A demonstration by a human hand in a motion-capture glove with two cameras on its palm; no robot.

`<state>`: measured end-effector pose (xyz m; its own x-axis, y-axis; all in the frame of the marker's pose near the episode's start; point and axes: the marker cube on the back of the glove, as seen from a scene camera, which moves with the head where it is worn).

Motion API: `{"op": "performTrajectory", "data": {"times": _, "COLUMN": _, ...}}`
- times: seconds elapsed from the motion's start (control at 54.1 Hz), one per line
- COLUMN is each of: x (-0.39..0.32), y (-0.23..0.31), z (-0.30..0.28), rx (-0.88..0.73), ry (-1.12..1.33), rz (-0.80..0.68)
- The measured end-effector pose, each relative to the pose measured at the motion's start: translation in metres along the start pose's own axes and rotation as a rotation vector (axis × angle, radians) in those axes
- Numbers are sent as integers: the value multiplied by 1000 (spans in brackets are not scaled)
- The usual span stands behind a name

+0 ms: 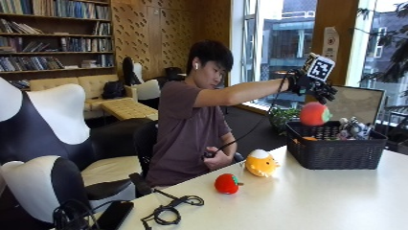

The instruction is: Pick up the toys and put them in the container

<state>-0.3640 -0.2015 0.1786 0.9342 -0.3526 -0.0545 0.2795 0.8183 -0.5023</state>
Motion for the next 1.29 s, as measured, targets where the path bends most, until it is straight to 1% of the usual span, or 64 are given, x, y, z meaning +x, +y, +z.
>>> {"op": "performTrajectory", "data": {"times": 0.037, "x": 3, "y": 2, "z": -1, "rx": 7, "ry": 2, "rz": 5}}
{"op": "performTrajectory", "data": {"times": 0.074, "x": 6, "y": 3, "z": -3, "rx": 25, "ry": 23, "rz": 53}}
{"op": "performTrajectory", "data": {"times": 0.148, "x": 21, "y": 1, "z": -8, "rx": 58, "ry": 122, "rz": 320}}
{"op": "performTrajectory", "data": {"times": 0.166, "x": 24, "y": 3, "z": -10, "rx": 66, "ry": 128, "rz": 339}}
{"op": "performTrajectory", "data": {"times": 0.222, "x": 29, "y": 13, "z": -19, "rx": 92, "ry": 99, "rz": 252}}
{"op": "performTrajectory", "data": {"times": 0.24, "x": 32, "y": 16, "z": -22, "rx": 98, "ry": 99, "rz": 259}}
{"op": "performTrajectory", "data": {"times": 0.259, "x": 39, "y": 19, "z": -24, "rx": 103, "ry": 116, "rz": 321}}
{"op": "performTrajectory", "data": {"times": 0.296, "x": 59, "y": 23, "z": -28, "rx": 111, "ry": 179, "rz": 515}}
{"op": "performTrajectory", "data": {"times": 0.314, "x": 67, "y": 27, "z": -30, "rx": 113, "ry": 203, "rz": 570}}
{"op": "performTrajectory", "data": {"times": 0.333, "x": 73, "y": 32, "z": -32, "rx": 114, "ry": 211, "rz": 576}}
{"op": "performTrajectory", "data": {"times": 0.351, "x": 76, "y": 37, "z": -34, "rx": 116, "ry": 202, "rz": 538}}
{"op": "performTrajectory", "data": {"times": 0.425, "x": 80, "y": 64, "z": -42, "rx": 122, "ry": 108, "rz": 259}}
{"op": "performTrajectory", "data": {"times": 0.462, "x": 87, "y": 78, "z": -45, "rx": 124, "ry": 75, "rz": 199}}
{"op": "performTrajectory", "data": {"times": 0.517, "x": 107, "y": 100, "z": -49, "rx": 131, "ry": 67, "rz": 235}}
{"op": "performTrajectory", "data": {"times": 0.573, "x": 138, "y": 125, "z": -50, "rx": 130, "ry": 146, "rz": 313}}
{"op": "performTrajectory", "data": {"times": 0.647, "x": 168, "y": 155, "z": -48, "rx": 139, "ry": 180, "rz": 366}}
{"op": "performTrajectory", "data": {"times": 0.721, "x": 213, "y": 195, "z": -42, "rx": 179, "ry": 204, "rz": 495}}
{"op": "performTrajectory", "data": {"times": 0.776, "x": 238, "y": 222, "z": -33, "rx": 198, "ry": 193, "rz": 504}}
{"op": "performTrajectory", "data": {"times": 0.85, "x": 275, "y": 257, "z": -11, "rx": 187, "ry": 142, "rz": 565}}
{"op": "performTrajectory", "data": {"times": 0.887, "x": 289, "y": 272, "z": 5, "rx": 179, "ry": 107, "rz": 563}}
{"op": "performTrajectory", "data": {"times": 0.998, "x": 329, "y": 296, "z": 55, "rx": 174, "ry": 69, "rz": 585}}
{"op": "performTrajectory", "data": {"times": 1.145, "x": 374, "y": 297, "z": 148, "rx": 171, "ry": 28, "rz": 619}}
{"op": "performTrajectory", "data": {"times": 1.219, "x": 375, "y": 290, "z": 208, "rx": 114, "ry": -22, "rz": 592}}
{"op": "performTrajectory", "data": {"times": 1.293, "x": 375, "y": 286, "z": 245, "rx": 60, "ry": -61, "rz": 583}}
